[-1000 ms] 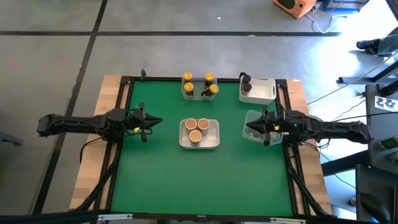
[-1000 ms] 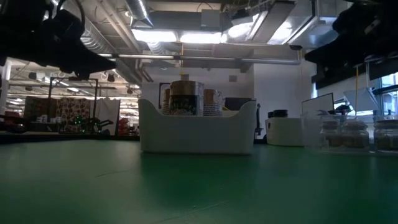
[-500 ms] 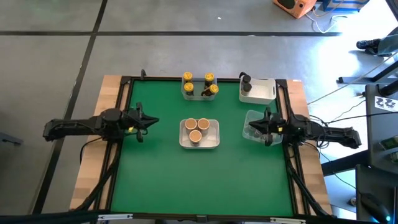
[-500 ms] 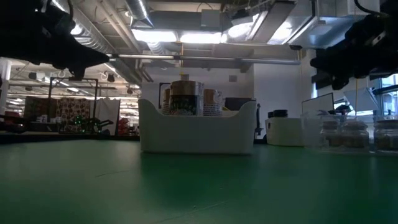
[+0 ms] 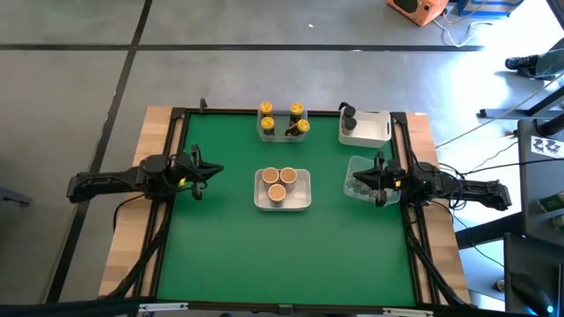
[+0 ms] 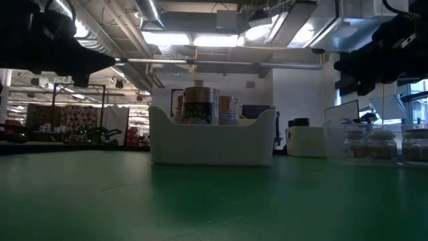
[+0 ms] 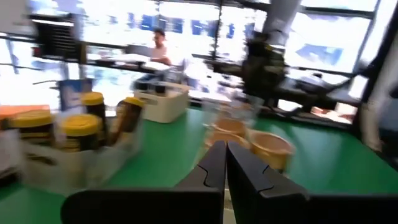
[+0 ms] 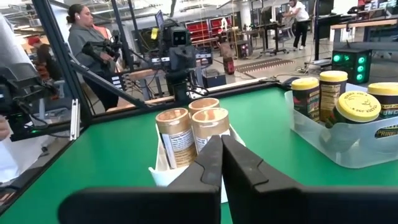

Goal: Sort spices by type
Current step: Return to Home Position

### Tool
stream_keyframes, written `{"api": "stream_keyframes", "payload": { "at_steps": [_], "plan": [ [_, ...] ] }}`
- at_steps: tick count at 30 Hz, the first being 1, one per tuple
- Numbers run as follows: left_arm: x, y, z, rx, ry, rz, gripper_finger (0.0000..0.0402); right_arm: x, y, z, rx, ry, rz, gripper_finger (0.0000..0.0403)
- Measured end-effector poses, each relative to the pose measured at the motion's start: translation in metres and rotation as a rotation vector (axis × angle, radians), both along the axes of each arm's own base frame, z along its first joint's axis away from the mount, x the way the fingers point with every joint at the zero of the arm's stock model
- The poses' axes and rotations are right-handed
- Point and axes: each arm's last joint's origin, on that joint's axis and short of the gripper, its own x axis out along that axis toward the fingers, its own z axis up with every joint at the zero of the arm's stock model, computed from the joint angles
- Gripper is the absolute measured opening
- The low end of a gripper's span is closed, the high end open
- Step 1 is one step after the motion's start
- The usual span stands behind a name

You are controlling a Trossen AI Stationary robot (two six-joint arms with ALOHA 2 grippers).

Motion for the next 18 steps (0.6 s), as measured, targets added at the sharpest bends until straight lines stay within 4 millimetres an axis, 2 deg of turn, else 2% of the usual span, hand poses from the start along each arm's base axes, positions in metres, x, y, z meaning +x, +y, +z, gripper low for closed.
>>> {"api": "stream_keyframes", "payload": {
  "at_steps": [5,18],
  "plan": [
    [-0.0012,0.0053,0.0012,-0.045,-0.025,0.113,0.0001,0.0001,0.0001,-0.0003,0.001,0.001,0.005,0.0010],
    [-0.0013,0.0059,0.0012,-0.058,-0.029,0.119,0.0002,0.0001,0.0001,-0.0009,0.001,0.004,0.005,0.0010]
  ]
}}
